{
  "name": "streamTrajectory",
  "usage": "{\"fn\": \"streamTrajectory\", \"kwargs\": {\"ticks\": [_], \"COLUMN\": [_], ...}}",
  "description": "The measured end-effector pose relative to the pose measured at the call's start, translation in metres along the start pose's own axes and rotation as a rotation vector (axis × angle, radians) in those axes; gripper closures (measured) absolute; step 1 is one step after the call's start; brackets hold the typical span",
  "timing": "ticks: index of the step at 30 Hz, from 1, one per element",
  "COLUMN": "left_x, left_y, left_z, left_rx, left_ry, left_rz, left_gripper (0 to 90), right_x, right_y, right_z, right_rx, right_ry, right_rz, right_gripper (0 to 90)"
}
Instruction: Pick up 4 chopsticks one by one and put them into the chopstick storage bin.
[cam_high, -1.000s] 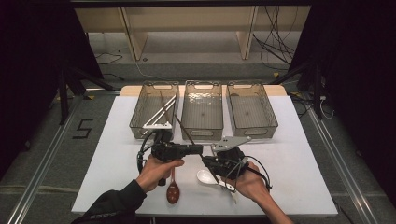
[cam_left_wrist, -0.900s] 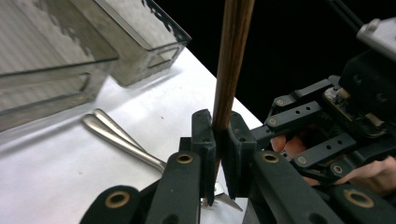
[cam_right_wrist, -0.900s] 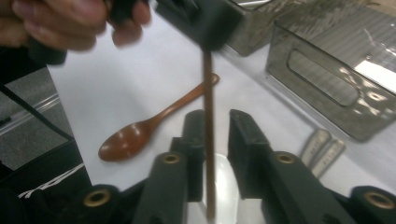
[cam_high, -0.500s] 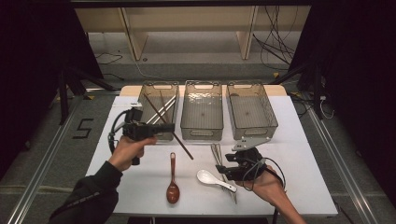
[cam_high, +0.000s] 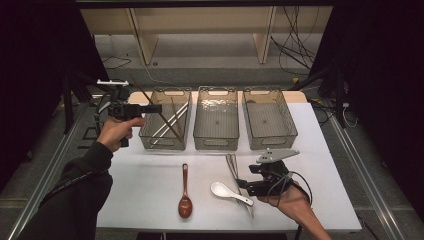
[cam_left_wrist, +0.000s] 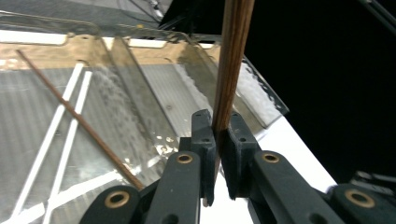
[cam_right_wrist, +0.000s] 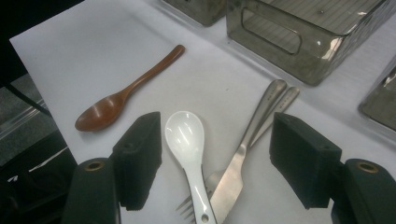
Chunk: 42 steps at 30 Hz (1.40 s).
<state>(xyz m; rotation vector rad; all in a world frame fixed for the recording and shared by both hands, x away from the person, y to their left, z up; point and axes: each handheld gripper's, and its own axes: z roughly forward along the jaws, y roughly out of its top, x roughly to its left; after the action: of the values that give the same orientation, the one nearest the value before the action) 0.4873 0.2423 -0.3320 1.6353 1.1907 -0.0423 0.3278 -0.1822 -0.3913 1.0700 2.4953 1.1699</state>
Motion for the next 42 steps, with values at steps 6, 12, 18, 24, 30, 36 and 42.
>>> {"fn": "streamTrajectory", "kwargs": {"ticks": [6,12,18,24,30,36,42], "left_x": [0.013,0.019,0.023,0.028,0.033,0.033,0.034], "left_y": [0.013,0.022,0.022,0.019,0.013,0.009,0.005], "left_z": [0.009,0.021,0.032,0.041,0.05,0.057,0.06], "left_rx": [0.005,0.039,0.067,0.096,0.106,0.113,0.129], "left_ry": [0.055,0.115,0.144,0.169,0.178,0.182,0.193], "left_rz": [-0.029,-0.023,-0.026,-0.026,-0.042,-0.041,-0.035], "left_gripper": [83.8,83.7,83.5,83.4,83.3,83.1,83.0], "right_x": [-0.002,-0.001,-0.001,-0.001,-0.001,-0.002,-0.002], "right_y": [-0.003,-0.002,-0.003,-0.003,-0.003,-0.003,-0.002], "right_z": [-0.002,0.0,0.0,0.0,0.001,0.001,0.001], "right_rx": [-0.002,0.001,0.01,0.007,0.008,0.007,0.009], "right_ry": [-0.002,0.003,0.007,0.008,0.012,0.01,0.012], "right_rz": [0.01,0.005,0.005,0.005,0.006,0.008,0.007], "right_gripper": [35.1,34.6,34.3,34.2,34.0,34.0,34.0]}}
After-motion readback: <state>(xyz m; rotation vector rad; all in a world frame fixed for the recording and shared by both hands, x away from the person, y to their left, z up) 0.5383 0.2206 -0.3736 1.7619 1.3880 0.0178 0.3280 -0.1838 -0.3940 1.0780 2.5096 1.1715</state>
